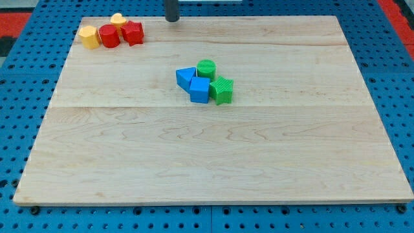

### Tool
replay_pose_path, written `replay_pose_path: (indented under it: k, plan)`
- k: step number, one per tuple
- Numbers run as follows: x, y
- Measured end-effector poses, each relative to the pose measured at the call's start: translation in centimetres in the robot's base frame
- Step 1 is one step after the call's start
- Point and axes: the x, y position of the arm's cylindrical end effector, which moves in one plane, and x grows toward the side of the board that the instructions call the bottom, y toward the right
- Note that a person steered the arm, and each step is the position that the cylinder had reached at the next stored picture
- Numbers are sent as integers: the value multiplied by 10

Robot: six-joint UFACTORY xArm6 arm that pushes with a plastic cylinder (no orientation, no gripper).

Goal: Push yellow hexagon into the group of blocks at centre of the board

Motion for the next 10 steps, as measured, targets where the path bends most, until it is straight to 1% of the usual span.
replay_pose_path:
  k: [1, 3, 4, 5, 6, 7, 8, 9, 10]
  plan:
    - [0, -7]
    - [1, -157]
    - [9, -161]
    - [39, -161]
    - [73, -144]
    - [98, -116]
    - [110, -57]
    - [148, -6]
    - [167, 23]
